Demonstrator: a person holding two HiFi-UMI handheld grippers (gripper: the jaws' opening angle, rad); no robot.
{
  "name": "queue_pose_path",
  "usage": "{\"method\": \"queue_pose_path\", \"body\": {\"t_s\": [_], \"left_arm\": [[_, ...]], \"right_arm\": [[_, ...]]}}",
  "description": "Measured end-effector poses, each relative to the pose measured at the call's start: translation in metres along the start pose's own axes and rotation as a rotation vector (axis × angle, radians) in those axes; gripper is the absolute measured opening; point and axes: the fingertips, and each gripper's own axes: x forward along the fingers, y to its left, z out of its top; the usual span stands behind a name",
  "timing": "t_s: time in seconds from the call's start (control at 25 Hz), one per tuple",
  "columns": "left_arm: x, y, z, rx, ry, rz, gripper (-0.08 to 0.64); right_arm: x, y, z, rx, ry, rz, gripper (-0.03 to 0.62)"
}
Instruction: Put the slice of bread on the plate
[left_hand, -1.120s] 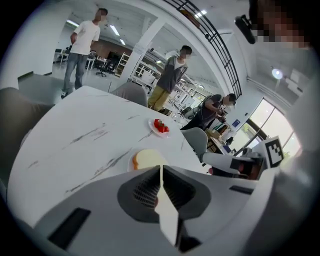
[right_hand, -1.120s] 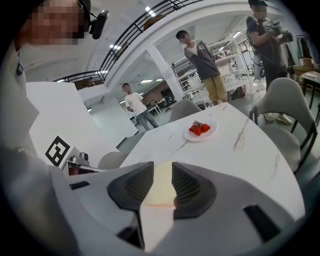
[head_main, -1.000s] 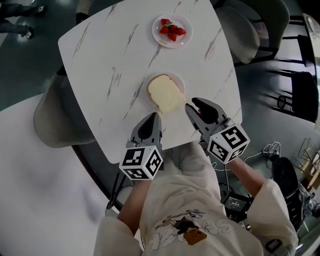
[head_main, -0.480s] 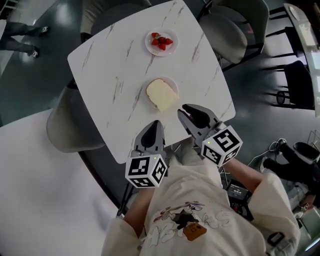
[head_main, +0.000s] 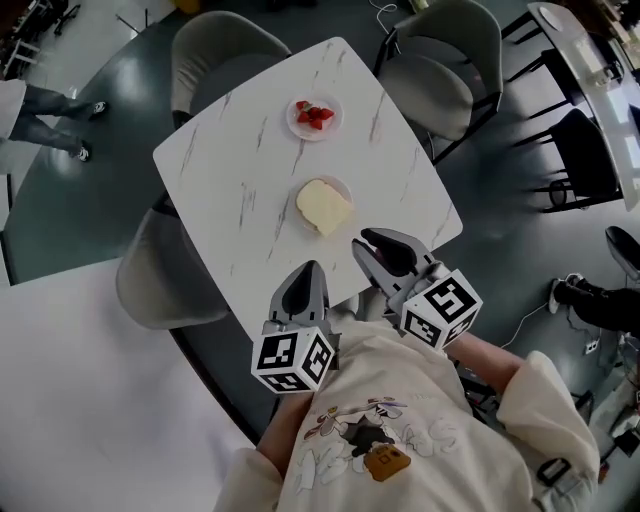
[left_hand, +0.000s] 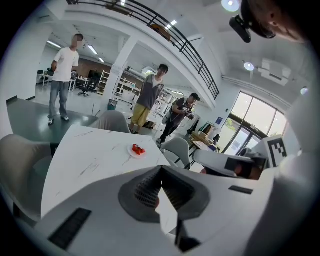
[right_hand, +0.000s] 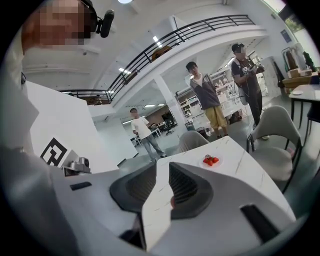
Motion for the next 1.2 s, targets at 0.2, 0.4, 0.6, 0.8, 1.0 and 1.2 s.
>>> {"method": "queue_pose_path", "body": {"t_s": [0.2,0.4,0.6,0.8,1.0,1.2], "left_arm": [[-0.023,0.000,0.011,-0.003,-0.045,-0.003,0.009],[-0.039,0.002,0.003,-0.016,-0.045,-0.009,0.009],[-0.048,-0.001,0.002,-0.007,-0.061,-0.036,0.009],[-0.056,-0.003,-0.001,0.007,-0.064,-0.061,0.009],[-0.065,-0.008,-0.009,0.018,-0.049,-0.081,0.008],[-0.071,-0.009,-0.014,0.019,-0.050,-0.096,0.008]], "right_arm": [[-0.020,0.021,0.013,-0.023,-0.044,-0.026,0.052],[-0.034,0.043,0.015,-0.061,-0.080,-0.039,0.034],[-0.042,0.056,0.015,-0.068,-0.097,-0.061,0.006],[-0.049,0.070,0.001,-0.097,-0.079,-0.082,0.006],[-0.056,0.077,-0.007,-0.066,-0.069,-0.122,0.006],[-0.061,0.086,-0.011,-0.079,-0.071,-0.155,0.006]]}}
